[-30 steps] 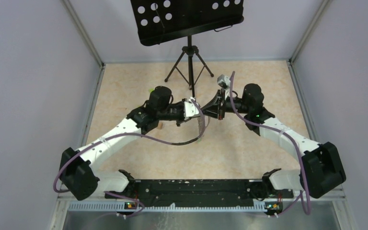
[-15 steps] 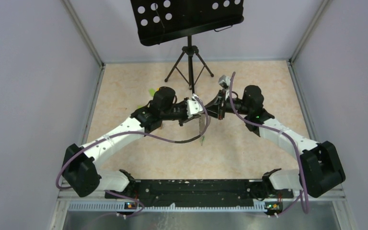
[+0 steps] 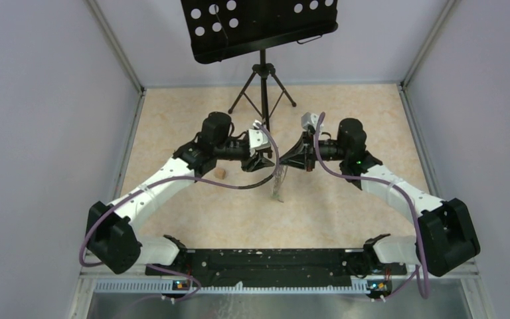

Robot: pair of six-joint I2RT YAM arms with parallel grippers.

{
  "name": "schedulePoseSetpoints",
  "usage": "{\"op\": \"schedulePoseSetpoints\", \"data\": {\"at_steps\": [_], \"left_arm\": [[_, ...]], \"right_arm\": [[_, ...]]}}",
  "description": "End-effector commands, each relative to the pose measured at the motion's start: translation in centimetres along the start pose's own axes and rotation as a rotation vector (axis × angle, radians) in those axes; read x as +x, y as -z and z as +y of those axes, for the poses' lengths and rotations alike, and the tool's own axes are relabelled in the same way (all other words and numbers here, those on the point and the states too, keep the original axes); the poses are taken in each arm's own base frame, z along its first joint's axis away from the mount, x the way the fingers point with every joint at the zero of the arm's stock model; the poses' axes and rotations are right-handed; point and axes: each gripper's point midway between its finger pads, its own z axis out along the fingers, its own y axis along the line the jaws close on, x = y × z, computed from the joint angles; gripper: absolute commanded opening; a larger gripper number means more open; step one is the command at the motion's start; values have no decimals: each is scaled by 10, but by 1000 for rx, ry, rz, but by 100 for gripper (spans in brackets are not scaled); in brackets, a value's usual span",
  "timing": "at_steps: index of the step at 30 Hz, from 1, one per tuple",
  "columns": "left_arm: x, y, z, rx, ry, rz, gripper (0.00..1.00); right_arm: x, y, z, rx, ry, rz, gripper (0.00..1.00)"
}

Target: Put the keys on the keyring

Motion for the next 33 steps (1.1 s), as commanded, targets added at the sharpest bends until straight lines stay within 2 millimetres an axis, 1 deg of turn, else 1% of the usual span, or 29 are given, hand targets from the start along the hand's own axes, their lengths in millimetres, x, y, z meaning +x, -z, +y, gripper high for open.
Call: {"op": "schedulePoseSetpoints", "data": {"at_steps": [1,7,13,17,24,30,33], "left_arm": [[-29,-1,-16,138,9,-107,47],[-28,-6,-30,237,50,-129,45],[-22,-9,-28,233,66,-121,44],[-20,-12,-26,232,75,-125,38],[-19,-14,-24,230,84,-128,23],[-16,-14,-23,225,89,-132,17],[-18,-13,-21,221,88,-148,10]], "right_arm": [[-23,4,13,-63,132,-31,0],[-22,5,13,-66,132,-29,0],[-23,5,15,-73,132,-32,0],[-23,4,16,-76,126,-32,0],[-23,4,16,-76,123,-34,0],[-23,4,17,-83,116,-36,0],[-23,4,16,-84,114,-35,0]]}}
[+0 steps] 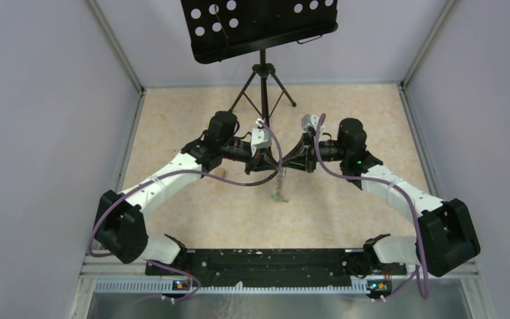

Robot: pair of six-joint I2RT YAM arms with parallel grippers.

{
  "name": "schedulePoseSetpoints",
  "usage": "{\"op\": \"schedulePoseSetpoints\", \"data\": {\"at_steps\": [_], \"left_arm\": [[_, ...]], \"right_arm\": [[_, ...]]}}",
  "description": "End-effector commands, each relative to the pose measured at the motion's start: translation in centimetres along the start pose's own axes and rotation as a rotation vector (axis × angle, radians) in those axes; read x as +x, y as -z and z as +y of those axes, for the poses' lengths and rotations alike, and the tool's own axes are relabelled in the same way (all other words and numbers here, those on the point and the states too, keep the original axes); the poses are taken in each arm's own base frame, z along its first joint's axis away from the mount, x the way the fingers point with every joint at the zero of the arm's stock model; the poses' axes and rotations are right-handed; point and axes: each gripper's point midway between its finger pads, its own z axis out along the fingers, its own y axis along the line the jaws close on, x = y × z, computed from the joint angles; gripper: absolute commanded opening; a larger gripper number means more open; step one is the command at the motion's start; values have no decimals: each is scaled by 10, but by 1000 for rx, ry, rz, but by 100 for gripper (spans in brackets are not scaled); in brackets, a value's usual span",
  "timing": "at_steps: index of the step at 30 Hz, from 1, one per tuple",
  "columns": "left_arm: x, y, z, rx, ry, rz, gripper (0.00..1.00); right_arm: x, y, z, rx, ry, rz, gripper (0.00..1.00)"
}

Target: Put the keys on the keyring

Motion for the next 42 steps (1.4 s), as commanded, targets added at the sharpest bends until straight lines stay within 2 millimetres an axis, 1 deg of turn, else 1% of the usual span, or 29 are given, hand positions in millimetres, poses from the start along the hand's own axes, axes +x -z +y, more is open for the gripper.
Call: {"op": "schedulePoseSetpoints", "data": {"at_steps": [1,4,10,14,18,20,24,31,35,40,42], "left_arm": [[-17,1,5,-1,-53,-64,7],[-20,4,7,-15,-67,-84,0],[-28,9,6,-38,-103,-123,0],[-30,12,5,-46,-117,-125,0],[-25,14,9,-71,-119,-102,0],[-17,14,9,-73,-101,-65,0],[-12,15,12,-77,-112,-11,0],[-11,17,13,-83,-117,-2,0],[-11,15,12,-75,-116,1,0],[-10,14,10,-68,-116,8,0],[-10,13,9,-67,-118,11,0]], "right_arm": [[-26,3,7,-29,98,-46,0],[-25,3,7,-28,97,-45,0],[-23,3,6,-21,103,-38,0],[-19,3,1,-1,128,-17,0],[-17,5,-4,27,150,7,1],[-16,6,-5,38,159,18,3],[-13,7,-7,47,168,31,7],[-12,6,-7,35,161,35,7],[-13,6,-6,34,165,34,13],[-14,6,-4,27,171,41,24],[-12,3,-1,12,175,53,31]]}}
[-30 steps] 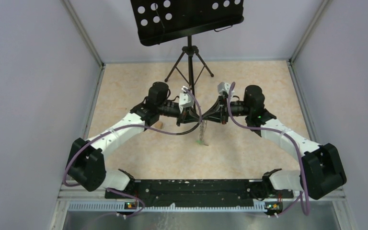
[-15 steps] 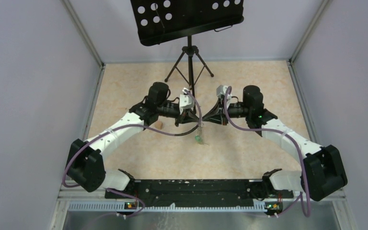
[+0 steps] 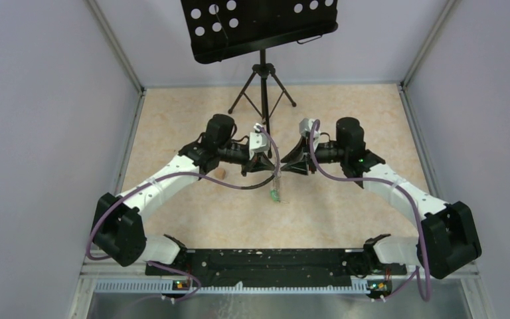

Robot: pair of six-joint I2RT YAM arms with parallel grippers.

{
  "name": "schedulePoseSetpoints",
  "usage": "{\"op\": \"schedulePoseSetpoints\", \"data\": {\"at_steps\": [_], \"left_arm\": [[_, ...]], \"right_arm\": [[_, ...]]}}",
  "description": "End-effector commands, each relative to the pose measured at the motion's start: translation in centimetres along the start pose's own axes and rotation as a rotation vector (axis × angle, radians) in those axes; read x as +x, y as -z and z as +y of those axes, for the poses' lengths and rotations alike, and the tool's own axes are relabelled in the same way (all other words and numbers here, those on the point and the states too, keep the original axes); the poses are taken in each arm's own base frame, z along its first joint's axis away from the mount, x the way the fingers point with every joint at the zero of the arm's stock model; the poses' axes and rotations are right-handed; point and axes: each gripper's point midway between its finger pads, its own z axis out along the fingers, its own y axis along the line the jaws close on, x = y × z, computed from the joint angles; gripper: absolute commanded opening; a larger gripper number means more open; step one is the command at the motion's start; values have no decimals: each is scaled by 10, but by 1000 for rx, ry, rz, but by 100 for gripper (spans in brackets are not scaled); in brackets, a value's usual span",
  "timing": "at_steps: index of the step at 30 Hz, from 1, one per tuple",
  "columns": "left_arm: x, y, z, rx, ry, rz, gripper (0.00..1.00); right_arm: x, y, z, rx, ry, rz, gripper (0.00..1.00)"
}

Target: Put the keys on the keyring

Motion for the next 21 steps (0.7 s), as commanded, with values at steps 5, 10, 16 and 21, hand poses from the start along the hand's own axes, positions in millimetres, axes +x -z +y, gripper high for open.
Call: {"op": "schedulePoseSetpoints", "data": {"at_steps": [5,10,16,21], "left_arm": [[-26,3,0,0,-79,-38,0],[-27,2,-5,16,-81,-41,0],[-26,-1,-9,32,-81,-42,0],[-26,-1,-10,37,-80,-42,0]], "right_arm": [[-25,-8,10,-43,129,-2,34],[-24,-11,8,-35,130,5,35],[-21,-16,10,-49,124,12,32],[-17,-20,11,-62,112,24,22]]}}
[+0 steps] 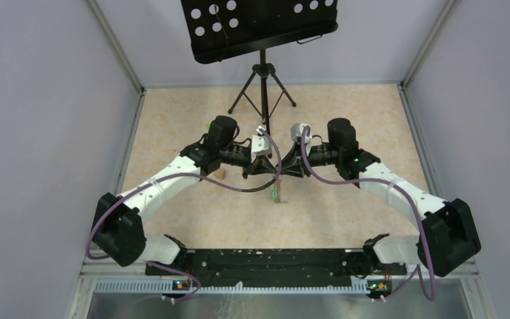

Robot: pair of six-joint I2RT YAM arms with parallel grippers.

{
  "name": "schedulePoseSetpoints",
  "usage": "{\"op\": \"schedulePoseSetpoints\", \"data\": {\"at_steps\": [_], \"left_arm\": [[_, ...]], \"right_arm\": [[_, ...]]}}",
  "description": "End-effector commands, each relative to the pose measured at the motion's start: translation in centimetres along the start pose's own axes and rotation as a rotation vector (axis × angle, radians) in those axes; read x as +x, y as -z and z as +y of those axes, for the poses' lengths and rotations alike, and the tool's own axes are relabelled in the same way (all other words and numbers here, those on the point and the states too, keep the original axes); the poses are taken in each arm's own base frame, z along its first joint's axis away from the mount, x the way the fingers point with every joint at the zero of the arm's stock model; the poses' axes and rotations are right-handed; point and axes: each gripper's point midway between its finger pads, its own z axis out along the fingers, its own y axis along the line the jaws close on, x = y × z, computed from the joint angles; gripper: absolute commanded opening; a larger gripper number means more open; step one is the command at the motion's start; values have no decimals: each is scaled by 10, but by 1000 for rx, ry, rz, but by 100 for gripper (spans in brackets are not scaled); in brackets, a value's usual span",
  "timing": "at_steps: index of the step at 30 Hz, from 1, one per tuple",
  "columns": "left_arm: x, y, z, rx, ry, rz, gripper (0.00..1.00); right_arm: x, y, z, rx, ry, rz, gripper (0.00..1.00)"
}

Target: Put the keys on the keyring

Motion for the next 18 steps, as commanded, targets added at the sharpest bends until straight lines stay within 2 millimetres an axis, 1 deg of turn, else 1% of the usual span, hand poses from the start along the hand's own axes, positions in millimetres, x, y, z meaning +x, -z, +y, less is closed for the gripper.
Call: {"op": "schedulePoseSetpoints", "data": {"at_steps": [1,4,6,10,14,18], "left_arm": [[-28,4,0,5,-75,-56,0],[-28,4,0,3,-76,-55,0],[-27,4,1,3,-76,-54,0],[-25,3,1,6,-72,-51,0],[-24,3,0,8,-72,-50,0],[-23,3,0,10,-68,-48,0]], "right_arm": [[-20,-5,-3,-15,69,-22,20],[-19,-5,-3,-16,69,-22,15],[-19,-5,-3,-16,68,-21,14],[-20,-5,-3,-15,66,-23,15],[-22,-5,-3,-14,66,-27,19],[-22,-5,-4,-13,64,-26,19]]}}
